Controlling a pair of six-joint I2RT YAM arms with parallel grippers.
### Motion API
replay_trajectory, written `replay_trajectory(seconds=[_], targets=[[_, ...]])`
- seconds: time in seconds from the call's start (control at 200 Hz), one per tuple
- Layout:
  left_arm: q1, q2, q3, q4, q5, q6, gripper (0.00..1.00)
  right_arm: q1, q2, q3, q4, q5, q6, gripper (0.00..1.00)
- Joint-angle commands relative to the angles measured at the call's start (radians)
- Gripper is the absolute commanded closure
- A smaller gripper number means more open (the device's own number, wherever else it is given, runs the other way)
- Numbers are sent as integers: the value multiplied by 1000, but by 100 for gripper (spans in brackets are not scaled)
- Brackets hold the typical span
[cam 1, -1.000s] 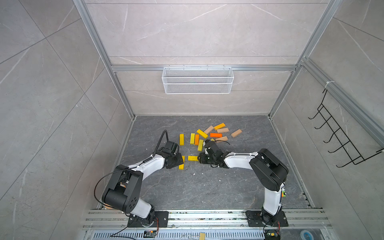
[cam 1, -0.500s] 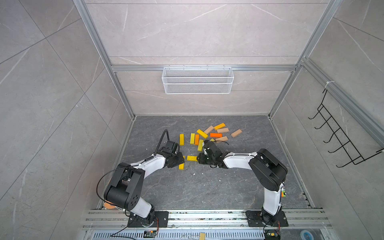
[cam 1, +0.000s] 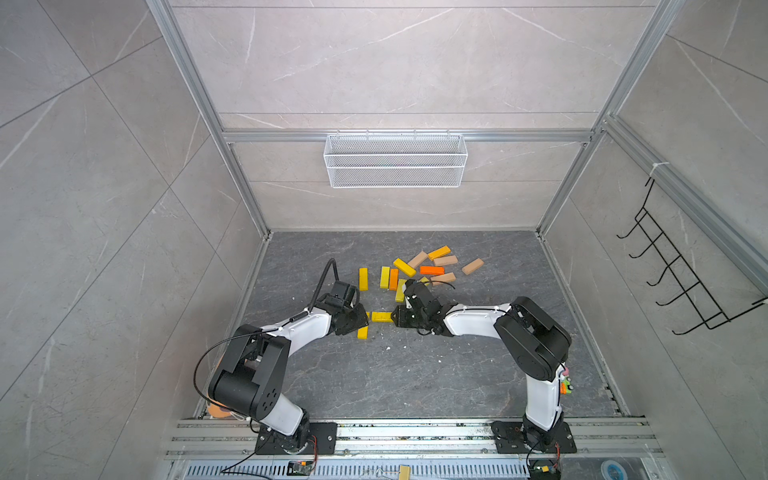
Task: Assemble the number 8 with building blocks
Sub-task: Assemble the building block at the center of the board.
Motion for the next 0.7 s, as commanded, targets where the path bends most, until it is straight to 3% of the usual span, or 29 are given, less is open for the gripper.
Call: replay_trajectory(seconds=[0.0,0.699], targets=[[3,13,12,22,27,-10,53,7,28,16,-22,0,6,64],[3,24,2,56,58,-28,54,20,35,17,-2,-18,20,65]])
